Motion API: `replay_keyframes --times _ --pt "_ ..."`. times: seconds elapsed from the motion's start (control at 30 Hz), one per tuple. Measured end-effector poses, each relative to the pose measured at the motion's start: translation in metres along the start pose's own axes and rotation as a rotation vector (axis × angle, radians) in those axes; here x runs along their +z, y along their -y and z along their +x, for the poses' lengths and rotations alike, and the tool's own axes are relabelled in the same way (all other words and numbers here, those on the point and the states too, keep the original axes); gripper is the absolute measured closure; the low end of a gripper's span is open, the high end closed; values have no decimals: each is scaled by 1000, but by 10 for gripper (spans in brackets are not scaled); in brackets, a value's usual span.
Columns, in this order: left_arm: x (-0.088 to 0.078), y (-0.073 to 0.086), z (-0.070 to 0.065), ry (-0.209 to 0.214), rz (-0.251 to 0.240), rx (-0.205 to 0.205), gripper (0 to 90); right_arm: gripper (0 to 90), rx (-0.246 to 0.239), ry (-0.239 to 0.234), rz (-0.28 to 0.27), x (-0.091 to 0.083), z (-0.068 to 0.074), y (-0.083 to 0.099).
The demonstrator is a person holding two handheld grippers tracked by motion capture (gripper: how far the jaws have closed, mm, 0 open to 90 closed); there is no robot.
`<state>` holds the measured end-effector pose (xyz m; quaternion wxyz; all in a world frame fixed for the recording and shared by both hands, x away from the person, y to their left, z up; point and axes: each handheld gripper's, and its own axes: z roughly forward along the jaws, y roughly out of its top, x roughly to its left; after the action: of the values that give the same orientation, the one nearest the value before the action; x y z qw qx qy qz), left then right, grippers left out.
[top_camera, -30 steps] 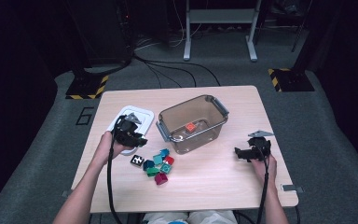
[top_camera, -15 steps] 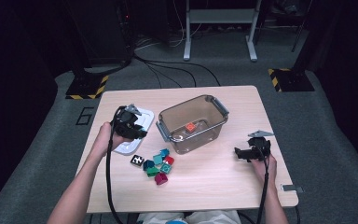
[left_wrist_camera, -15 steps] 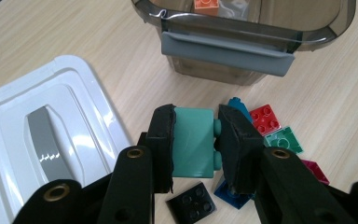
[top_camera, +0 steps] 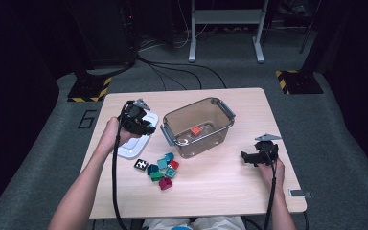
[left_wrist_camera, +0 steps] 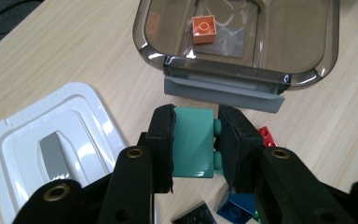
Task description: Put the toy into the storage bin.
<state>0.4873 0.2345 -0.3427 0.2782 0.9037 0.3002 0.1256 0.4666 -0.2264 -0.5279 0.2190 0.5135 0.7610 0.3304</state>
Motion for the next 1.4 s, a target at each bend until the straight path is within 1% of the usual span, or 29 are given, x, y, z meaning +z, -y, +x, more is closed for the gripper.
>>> replay_keyframes --times 0.13,0.3,0.4,0.5,0.63,0.8,0.83,1.0,1.13,1.27,1.3,1.33,1.4 --pt "-2 -7 1 -3 -3 15 673 38 3 0 0 0 0 0" --pt "-1 -15 0 2 -10 17 673 31 -3 -1 0 0 0 0" --pt "0 -20 0 5 -3 26 673 30 -4 -2 1 0 0 0" --pt "1 -25 -1 -1 -3 30 673 30 -5 -2 2 0 0 0" --pt "1 -32 -1 1 -8 36 673 31 -5 -2 1 0 0 0" --pt "8 -42 -3 11 -16 39 673 32 -4 -1 0 0 0 0" --pt "11 -44 -4 9 -17 42 673 31 -5 0 0 0 0 0" --pt "18 -56 -9 29 -15 57 673 34 -4 -1 0 0 0 0" --pt "23 -65 -11 35 -7 74 673 35 -3 -2 0 0 0 0" --pt "28 -72 -13 41 -5 80 673 36 -3 -3 -1 0 0 0" --pt "30 -74 -14 45 -4 79 673 39 -9 -4 1 0 -1 0" --pt "31 -76 -14 44 1 86 673 39 2 -6 0 0 0 0" --pt "36 -78 -15 47 8 88 673 39 0 -6 -1 0 0 0"
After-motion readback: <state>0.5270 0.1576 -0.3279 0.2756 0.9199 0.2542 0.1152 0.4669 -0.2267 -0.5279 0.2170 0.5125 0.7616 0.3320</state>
